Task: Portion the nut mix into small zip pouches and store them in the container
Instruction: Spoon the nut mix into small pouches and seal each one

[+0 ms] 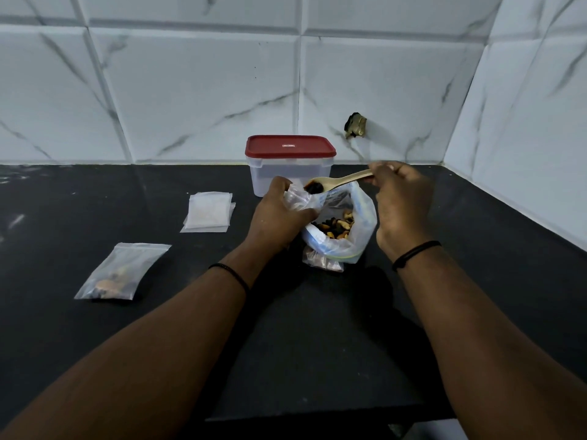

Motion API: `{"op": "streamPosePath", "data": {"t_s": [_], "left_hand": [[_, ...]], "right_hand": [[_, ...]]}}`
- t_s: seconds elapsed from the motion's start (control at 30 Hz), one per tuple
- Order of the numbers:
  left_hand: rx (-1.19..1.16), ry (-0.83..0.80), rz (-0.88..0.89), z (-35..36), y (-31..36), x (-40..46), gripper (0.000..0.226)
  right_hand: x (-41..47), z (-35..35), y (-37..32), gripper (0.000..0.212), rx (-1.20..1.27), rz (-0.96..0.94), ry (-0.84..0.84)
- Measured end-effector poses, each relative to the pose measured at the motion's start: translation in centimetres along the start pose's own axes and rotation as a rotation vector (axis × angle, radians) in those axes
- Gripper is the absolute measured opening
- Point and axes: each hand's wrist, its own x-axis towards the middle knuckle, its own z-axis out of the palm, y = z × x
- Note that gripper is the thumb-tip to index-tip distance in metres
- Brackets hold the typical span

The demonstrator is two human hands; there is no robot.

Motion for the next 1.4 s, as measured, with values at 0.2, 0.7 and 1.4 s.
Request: {"op": "streamPosePath", "data": {"t_s": [0.2,0.7,1.4], "left_hand": [[-0.038,0.037,0.018,0.1,-0.4,0.4,0.046],[-0.076,0.117,0.085,0.0,-0.8,0.6,0.042],[-0.162,0.133,0.078,-0.1,-0.5,0.5,0.063]], "right_hand": [[-1.4,0.5,-0.7,0.012,-0.101,-0.366,-0.351],[-1.4,-0.2,-0.7,0.007,-0.003,-0.382,-0.080],[0.7,-1.2,1.9,0.034,-0.776,-0.265,0.078]]}}
